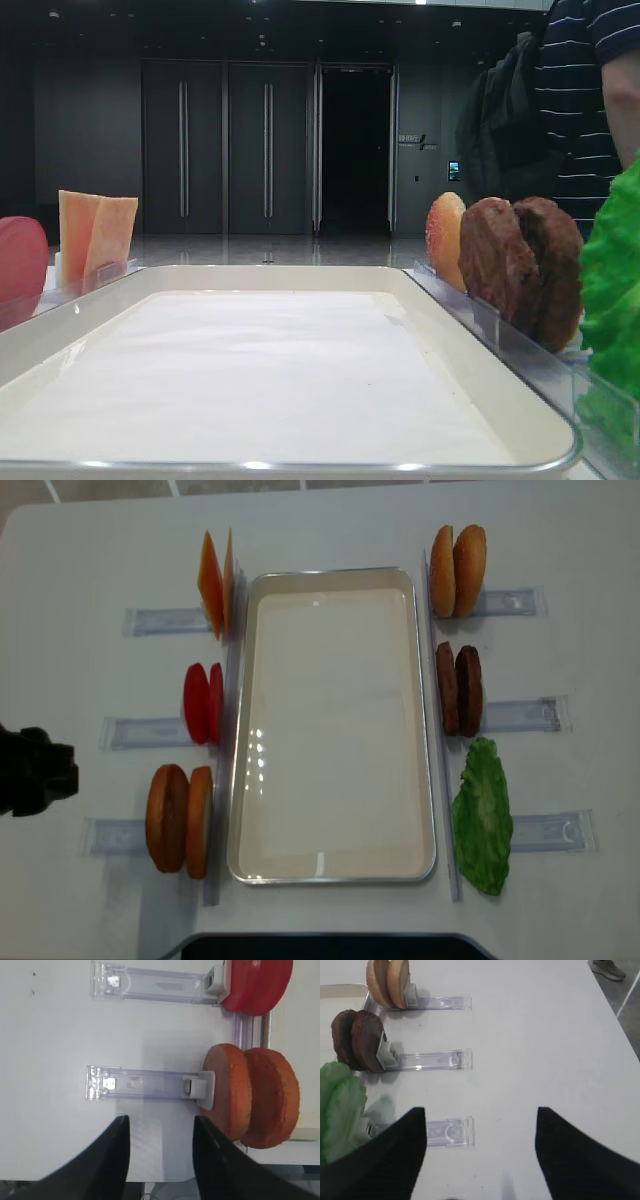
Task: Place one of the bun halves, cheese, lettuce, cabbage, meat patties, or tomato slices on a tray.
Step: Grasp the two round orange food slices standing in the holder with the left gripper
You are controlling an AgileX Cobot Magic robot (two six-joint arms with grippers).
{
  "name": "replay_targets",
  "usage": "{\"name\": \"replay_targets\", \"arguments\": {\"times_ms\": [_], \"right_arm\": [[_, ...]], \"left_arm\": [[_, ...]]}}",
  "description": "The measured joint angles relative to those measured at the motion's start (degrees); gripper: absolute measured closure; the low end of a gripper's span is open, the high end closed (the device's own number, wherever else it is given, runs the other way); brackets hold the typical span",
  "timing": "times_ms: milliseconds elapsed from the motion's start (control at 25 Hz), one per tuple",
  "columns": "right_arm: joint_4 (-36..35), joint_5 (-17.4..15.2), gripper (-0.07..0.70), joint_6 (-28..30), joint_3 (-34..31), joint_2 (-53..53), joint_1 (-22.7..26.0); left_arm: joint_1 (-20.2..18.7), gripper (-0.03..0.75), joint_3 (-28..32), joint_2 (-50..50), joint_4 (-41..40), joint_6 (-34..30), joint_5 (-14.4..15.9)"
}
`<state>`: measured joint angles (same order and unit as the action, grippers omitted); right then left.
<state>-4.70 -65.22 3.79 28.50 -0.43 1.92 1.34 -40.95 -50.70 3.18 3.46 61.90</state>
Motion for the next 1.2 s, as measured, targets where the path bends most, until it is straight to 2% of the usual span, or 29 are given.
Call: {"name": "replay_targets", "arguments": {"times_ms": [400, 680, 1200], "right_arm": [[0.0, 0.0, 0.157, 0.0, 0.0, 0.0, 0.0], [0.0, 0.0, 0.157, 0.0, 0.0, 0.0, 0.0], [0.0, 0.0, 0.157, 0.0, 0.0, 0.0, 0.0]], "left_arm": [[0.0, 0.391, -2.2, -5.6, 0.7, 1.6, -0.3], [0.0, 0.391, -2.2, -6.1, 1.3, 5.9, -0.3], [0.0, 0.391, -2.2, -6.1, 5.6, 6.4, 0.0]]}}
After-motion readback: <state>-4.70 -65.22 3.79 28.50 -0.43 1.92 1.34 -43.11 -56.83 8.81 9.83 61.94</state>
